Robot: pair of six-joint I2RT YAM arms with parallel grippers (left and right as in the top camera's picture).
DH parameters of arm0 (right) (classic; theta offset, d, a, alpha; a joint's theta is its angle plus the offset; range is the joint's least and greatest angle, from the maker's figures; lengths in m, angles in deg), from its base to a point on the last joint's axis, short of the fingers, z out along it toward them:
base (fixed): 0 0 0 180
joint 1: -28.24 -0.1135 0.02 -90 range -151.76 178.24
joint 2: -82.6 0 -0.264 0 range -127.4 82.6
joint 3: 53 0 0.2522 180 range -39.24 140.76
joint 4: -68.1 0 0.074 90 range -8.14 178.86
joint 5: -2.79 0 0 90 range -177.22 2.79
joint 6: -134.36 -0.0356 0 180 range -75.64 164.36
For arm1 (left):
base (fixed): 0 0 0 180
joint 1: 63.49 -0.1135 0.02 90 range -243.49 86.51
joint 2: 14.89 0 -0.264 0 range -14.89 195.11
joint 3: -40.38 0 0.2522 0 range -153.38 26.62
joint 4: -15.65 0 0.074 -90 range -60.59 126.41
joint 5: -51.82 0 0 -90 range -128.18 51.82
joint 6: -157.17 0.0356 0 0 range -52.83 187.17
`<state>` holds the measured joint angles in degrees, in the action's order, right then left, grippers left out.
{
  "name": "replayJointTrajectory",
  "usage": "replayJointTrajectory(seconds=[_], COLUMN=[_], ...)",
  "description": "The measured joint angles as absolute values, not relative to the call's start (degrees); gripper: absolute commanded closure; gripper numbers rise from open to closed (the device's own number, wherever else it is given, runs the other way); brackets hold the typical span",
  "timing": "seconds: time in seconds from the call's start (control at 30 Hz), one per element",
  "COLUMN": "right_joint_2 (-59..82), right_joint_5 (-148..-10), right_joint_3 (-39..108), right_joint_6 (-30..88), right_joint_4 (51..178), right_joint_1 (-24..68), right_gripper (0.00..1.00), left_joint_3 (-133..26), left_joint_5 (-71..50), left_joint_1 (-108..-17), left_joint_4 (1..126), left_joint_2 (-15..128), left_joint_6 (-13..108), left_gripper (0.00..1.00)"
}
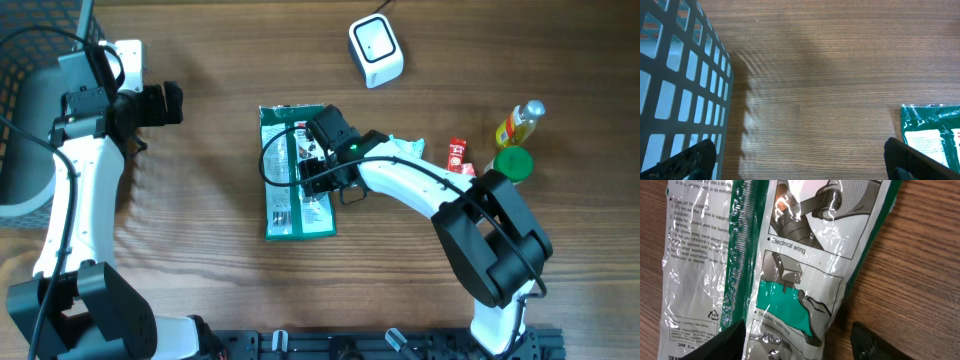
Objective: Scan the item barcode
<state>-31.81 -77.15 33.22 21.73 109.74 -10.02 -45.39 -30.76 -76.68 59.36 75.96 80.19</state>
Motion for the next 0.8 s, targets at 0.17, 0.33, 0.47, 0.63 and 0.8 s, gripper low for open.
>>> replayJointTrajectory(seconds=[0.17,0.33,0.47,0.63,0.8], right_joint_2=[-31.81,-31.81,-31.81,-31.81,-31.81], right_joint_5=[-77.15,-77.15,-77.15,-75.95,-70.68], right_joint_3=[33.22,33.22,33.22,33.22,33.22], right_joint_6=[21.73,21.73,21.7,21.73,22.01], right_joint_4=[109.74,109.69,109.69,109.74,110.17], right_joint_1=[-10.02,-10.02,-10.02,-9.51,-5.78], right_gripper=[0.32,0.32,0.32,0.33,0.33], left_joint_3=[-45.39,-45.39,-45.39,-45.39,-45.39], left_joint_5=[-30.76,-27.85,-19.66,-12.73,-10.43], left_joint_1=[-76.7,-76.7,-76.68,-76.68,-75.46], left_joint_4=[59.34,60.56,63.1,65.74,70.71], left_joint_2=[75.96,75.96,75.96,75.96,75.96], left_joint_6=[80.19,76.06,65.91,55.82,49.41], left_gripper=[0.0,0.0,0.0,0.03,0.52])
